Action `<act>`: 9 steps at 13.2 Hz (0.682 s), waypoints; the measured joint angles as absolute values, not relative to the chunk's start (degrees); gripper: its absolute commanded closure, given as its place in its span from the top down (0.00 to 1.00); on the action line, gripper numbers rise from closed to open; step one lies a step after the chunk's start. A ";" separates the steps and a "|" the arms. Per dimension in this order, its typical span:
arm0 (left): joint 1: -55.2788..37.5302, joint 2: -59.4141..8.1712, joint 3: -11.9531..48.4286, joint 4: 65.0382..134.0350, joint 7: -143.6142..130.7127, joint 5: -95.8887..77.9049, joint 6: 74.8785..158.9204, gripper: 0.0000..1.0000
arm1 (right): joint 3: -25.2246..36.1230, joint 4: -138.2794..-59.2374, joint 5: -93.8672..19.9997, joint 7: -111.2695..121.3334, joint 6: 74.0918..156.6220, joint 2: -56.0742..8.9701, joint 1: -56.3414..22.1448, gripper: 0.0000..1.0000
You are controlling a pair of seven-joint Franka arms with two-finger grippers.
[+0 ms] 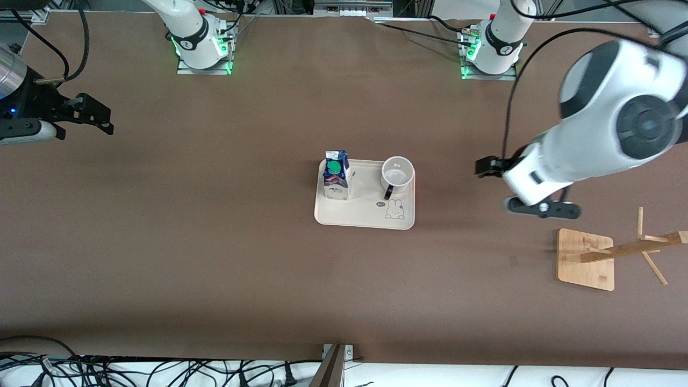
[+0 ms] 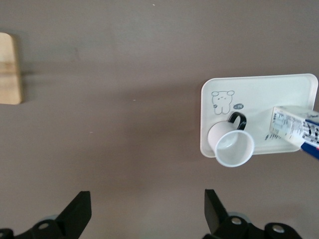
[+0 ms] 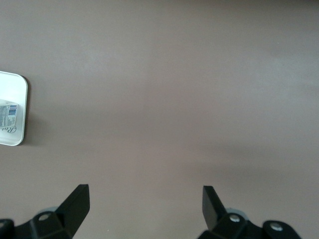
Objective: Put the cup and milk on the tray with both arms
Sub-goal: 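Open the left gripper and withdraw it from the mug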
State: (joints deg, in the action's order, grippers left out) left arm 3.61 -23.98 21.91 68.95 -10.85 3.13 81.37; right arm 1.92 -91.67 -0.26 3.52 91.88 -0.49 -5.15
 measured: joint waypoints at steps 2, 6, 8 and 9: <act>5.85 -20.54 21.15 69.07 -6.61 3.67 80.64 1.00 | 2.06 -91.56 -0.25 3.52 91.89 -0.50 -5.06 1.00; 1.98 -10.78 10.30 76.42 -4.53 3.18 86.27 1.00 | 2.39 -91.53 -0.23 3.51 91.92 -0.52 -4.62 1.00; 0.65 -3.50 6.26 87.04 -4.11 1.74 93.52 1.00 | 2.56 -91.53 -0.23 3.51 91.98 -0.56 -4.57 1.00; 0.45 0.55 5.61 93.10 -4.07 1.54 96.15 1.00 | 2.56 -91.53 -0.23 3.51 92.00 -0.59 -4.57 1.00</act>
